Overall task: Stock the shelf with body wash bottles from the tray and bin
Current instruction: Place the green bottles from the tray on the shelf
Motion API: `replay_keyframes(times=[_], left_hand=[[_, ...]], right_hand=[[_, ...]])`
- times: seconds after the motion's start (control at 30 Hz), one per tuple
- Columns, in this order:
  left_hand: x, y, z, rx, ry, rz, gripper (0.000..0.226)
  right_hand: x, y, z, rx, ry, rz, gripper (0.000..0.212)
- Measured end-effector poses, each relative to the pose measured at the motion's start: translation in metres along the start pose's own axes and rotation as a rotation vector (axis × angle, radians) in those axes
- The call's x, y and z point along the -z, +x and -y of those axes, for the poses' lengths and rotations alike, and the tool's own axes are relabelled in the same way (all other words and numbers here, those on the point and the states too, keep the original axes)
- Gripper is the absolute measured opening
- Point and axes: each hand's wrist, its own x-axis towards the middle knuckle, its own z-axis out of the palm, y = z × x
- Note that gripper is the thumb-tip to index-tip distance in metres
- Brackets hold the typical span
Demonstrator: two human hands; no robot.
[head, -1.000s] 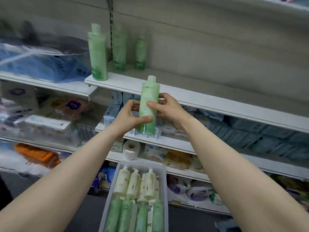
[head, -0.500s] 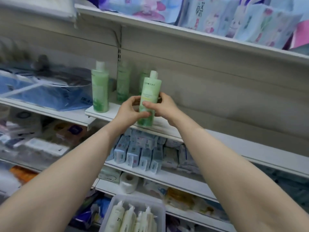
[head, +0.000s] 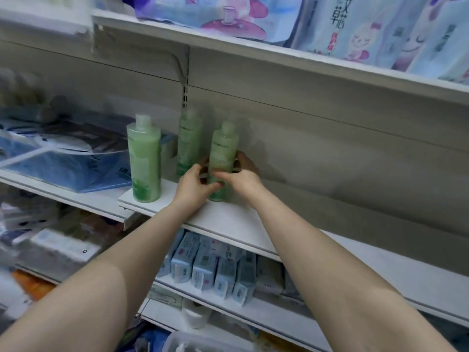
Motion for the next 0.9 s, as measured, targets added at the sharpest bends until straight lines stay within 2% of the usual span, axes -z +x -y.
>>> replay_keyframes(times=[0.17, 0.33, 0.5, 0.73, 0.9], left_hand=[[-0.009, 0.014, 0.005, -0.012, 0.049, -0.071, 0.064], [-0.014, 0.022, 0.008, -0.001, 0.034, -0.084, 0.061], [-0.016, 0.024, 0.011, -0.019, 0.015, -0.095, 0.064], [-0.016, 0.022, 0.009, 0.007, 0.001, -0.077, 0.065], [-0.011, 0.012, 0.008, 0.043, 0.082, 0.013, 0.061]], right_hand=[[-0.01, 0.022, -0.013, -0.041, 0.034, -0.038, 0.064], [-0.012, 0.032, -0.019, -0.014, -0.043, -0.024, 0.061], [-0.01, 0.036, -0.024, 0.006, 0.003, -0.021, 0.057], [-0.014, 0.032, -0.025, -0.047, 0.052, -0.024, 0.053], [-0.013, 0.014, -0.025, -0.09, 0.063, 0.003, 0.057]])
